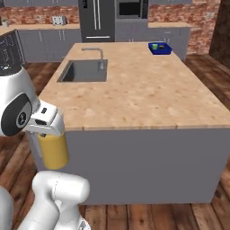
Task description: There is a tray on the dining counter. Grab the cup, mug, and pitcher and place them on the tray. The pitcher may be placed next to the tray if it cannot fit the tray.
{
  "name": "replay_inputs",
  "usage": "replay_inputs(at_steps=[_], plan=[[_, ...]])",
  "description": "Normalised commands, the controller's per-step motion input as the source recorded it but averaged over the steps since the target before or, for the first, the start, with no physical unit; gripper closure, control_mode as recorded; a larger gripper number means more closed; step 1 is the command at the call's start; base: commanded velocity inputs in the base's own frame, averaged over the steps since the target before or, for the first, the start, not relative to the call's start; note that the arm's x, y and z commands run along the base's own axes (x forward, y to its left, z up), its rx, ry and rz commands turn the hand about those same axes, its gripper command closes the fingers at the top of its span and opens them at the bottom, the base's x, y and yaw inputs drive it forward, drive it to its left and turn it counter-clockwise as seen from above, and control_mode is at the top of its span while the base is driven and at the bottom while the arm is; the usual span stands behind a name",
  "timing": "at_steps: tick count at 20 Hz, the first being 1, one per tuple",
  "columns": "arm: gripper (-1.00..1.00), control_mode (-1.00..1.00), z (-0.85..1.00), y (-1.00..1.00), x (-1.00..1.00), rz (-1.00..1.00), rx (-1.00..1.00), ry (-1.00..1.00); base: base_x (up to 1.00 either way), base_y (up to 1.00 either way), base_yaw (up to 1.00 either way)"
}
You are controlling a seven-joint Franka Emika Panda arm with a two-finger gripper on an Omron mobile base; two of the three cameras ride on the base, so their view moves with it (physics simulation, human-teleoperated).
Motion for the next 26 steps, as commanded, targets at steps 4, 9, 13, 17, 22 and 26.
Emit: replay_inputs(at_steps=[4, 9, 13, 17, 22, 26], plan=[[1.00, 1.00, 0.00, 0.00, 0.00, 0.00, 0.00, 0.00, 0.25, -1.00, -0.01], [1.00, 1.00, 0.00, 0.00, 0.00, 0.00, 0.00, 0.00, 0.15, -1.00, 0.00], [1.00, 1.00, 0.00, 0.00, 0.00, 0.00, 0.00, 0.00, 0.00, -1.00, 0.00], [1.00, 1.00, 0.00, 0.00, 0.00, 0.00, 0.00, 0.00, 0.00, -1.00, 0.00], [1.00, 1.00, 0.00, 0.00, 0.00, 0.00, 0.00, 0.00, 0.05, -1.00, 0.00], [1.00, 1.00, 0.00, 0.00, 0.00, 0.00, 0.00, 0.00, 0.09, -1.00, 0.00]])
